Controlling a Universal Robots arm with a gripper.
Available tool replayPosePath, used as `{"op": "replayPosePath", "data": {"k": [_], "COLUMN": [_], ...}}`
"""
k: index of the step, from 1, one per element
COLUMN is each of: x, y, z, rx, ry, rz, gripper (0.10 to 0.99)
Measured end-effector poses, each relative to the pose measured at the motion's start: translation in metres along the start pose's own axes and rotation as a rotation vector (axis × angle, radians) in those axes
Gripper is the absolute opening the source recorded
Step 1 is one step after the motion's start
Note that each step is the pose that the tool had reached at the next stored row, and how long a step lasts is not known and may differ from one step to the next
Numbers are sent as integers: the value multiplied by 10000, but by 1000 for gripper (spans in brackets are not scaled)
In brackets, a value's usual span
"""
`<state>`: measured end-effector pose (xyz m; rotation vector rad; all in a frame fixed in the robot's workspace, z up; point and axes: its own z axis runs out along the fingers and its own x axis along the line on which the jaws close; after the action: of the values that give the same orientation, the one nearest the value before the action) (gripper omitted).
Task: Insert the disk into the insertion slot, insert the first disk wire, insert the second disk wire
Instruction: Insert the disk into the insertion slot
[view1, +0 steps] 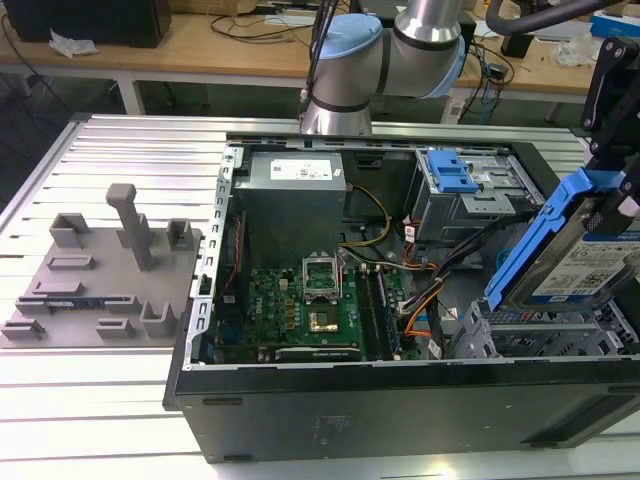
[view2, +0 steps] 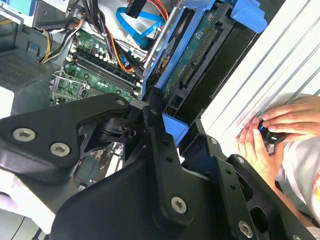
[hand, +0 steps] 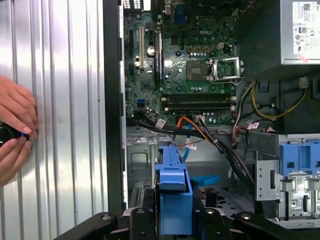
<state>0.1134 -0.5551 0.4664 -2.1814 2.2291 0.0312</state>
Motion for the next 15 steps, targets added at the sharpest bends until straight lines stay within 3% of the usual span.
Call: {"op": "replayPosePath", "data": {"k": [15], "x": [4], "y": [-4], "z": [92], "rx": [-3], "ry": [1], "rz": [-4], "gripper": [365]}}
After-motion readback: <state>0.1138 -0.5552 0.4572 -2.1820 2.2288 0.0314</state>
